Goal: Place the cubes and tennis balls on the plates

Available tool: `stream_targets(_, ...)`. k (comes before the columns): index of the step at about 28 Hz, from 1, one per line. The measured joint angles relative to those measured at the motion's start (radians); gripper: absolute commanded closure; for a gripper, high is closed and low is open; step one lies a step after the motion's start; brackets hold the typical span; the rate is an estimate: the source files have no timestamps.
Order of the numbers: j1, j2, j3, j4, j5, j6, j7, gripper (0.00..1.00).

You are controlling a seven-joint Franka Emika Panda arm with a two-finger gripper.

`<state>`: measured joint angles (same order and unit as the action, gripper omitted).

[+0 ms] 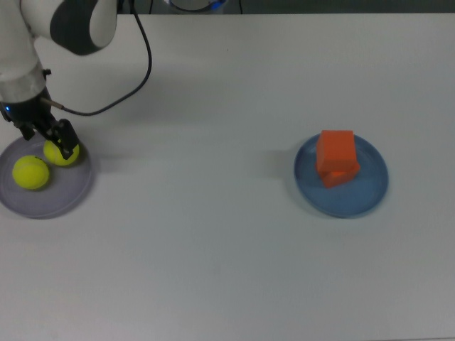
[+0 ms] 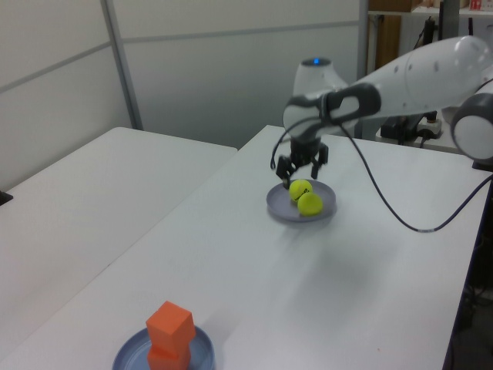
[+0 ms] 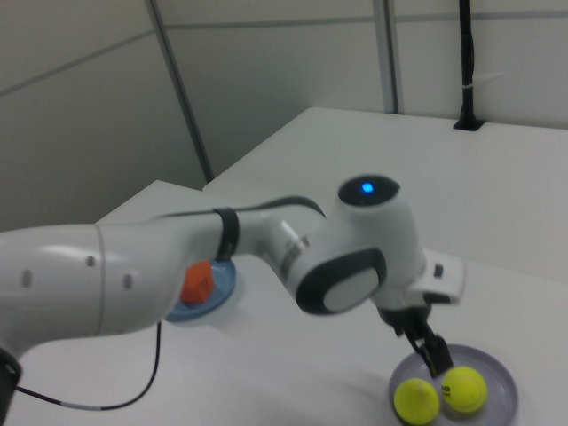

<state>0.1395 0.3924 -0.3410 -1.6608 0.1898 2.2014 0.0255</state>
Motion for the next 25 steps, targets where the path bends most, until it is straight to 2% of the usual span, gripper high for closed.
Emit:
stream_targets(6, 0.036, -0.130, 0.026, 0.075, 0.000, -0.213, 0.063, 0.00)
stream_targets(12, 0.041, -0.274, 0.146, 0.101, -0.018, -0.350, 0.117, 0.00)
stream_targets(17, 0.042, -0.346, 0.202, 0.101, -0.022, -0.451, 0.137, 0.00)
stream_targets(25, 0.042, -0.410, 0.241, 0.098, -0.022, -0.527, 0.138, 0.00)
